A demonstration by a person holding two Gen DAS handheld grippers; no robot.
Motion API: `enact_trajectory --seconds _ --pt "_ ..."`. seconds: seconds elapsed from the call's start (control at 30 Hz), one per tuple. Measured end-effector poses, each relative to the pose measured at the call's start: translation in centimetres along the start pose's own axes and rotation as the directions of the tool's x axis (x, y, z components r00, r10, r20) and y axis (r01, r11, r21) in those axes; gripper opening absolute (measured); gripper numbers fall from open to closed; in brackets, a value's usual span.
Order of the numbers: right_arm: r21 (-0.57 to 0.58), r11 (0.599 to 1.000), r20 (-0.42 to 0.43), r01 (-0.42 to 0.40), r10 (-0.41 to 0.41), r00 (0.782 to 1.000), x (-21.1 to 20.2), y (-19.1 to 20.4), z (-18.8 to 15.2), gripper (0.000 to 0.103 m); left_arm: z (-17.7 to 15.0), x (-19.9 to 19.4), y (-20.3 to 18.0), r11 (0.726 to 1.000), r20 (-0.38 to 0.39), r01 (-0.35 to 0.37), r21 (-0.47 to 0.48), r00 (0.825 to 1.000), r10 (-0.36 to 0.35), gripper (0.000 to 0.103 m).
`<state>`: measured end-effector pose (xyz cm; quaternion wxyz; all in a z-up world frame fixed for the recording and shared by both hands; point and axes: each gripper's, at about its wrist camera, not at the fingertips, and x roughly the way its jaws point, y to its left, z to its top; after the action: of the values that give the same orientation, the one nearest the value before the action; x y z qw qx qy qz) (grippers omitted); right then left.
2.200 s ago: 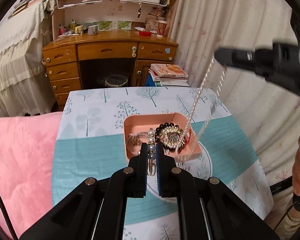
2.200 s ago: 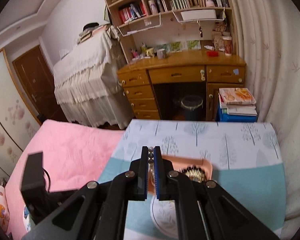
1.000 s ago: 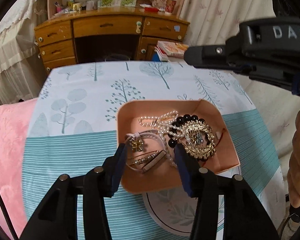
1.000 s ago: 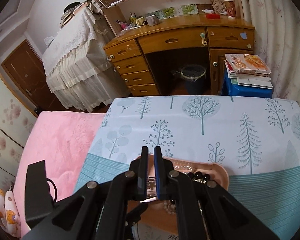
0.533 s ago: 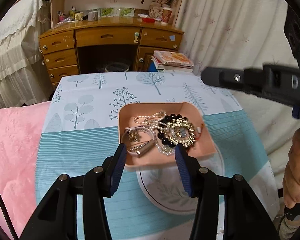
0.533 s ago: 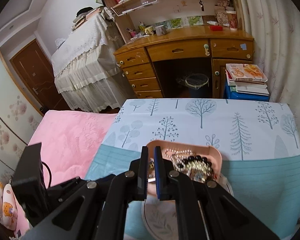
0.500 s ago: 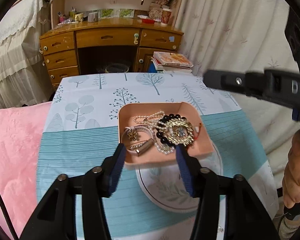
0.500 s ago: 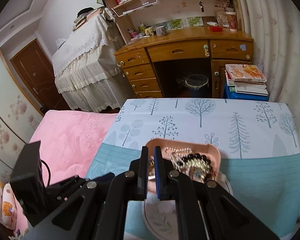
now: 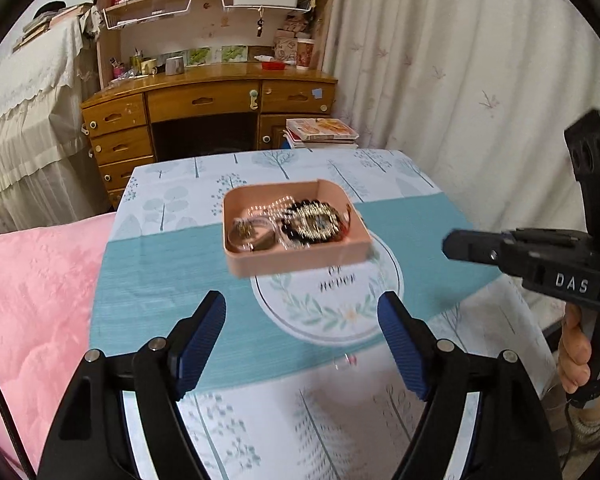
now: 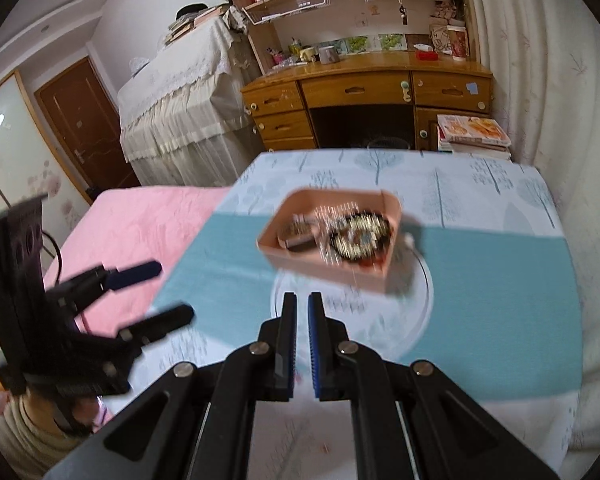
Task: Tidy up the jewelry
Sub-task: 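Withdraw both tools from the box toward the two rings on the cloth, then grasp the red-gem ring with the right tool while the left tool approaches the pink ring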
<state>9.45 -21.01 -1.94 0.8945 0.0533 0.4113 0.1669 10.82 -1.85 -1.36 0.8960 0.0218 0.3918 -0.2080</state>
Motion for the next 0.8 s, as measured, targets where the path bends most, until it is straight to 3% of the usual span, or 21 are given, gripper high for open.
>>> enact_trajectory --seconds 0.07,0.17,0.2,0.47,0.8 --pt "-0.008 1.000 -0.019 0.008 -0.008 1.000 -0.2 -0.5 -1.8 0.009 -1.2 -0.1 -0.4 1.000 -0.004 -0.001 0.002 1.000 0.001 0.077" --pt "-0.031 0.999 -0.050 0.025 -0.027 0.998 0.0 -1.0 -4.5 0.026 -3.6 0.2 -1.3 1.000 -0.026 0.010 0.009 1.000 -0.010 0.077" --pt "-0.040 0.999 -0.057 0.030 -0.032 0.998 0.1 -1.0 -5.3 0.028 -4.2 0.4 -1.6 1.000 -0.031 0.009 0.014 0.999 -0.008 0.077" --pt "-0.130 0.991 -0.163 0.003 -0.024 0.986 3.1 -0.7 -11.0 0.028 -8.8 2.5 -3.6 0.999 -0.101 0.036 0.020 0.994 -0.034 0.077" --pt "-0.251 0.968 -0.179 0.023 -0.070 0.981 5.6 0.3 -13.0 0.028 -10.7 4.4 -3.5 1.000 -0.156 0.028 0.008 0.987 -0.026 0.077"
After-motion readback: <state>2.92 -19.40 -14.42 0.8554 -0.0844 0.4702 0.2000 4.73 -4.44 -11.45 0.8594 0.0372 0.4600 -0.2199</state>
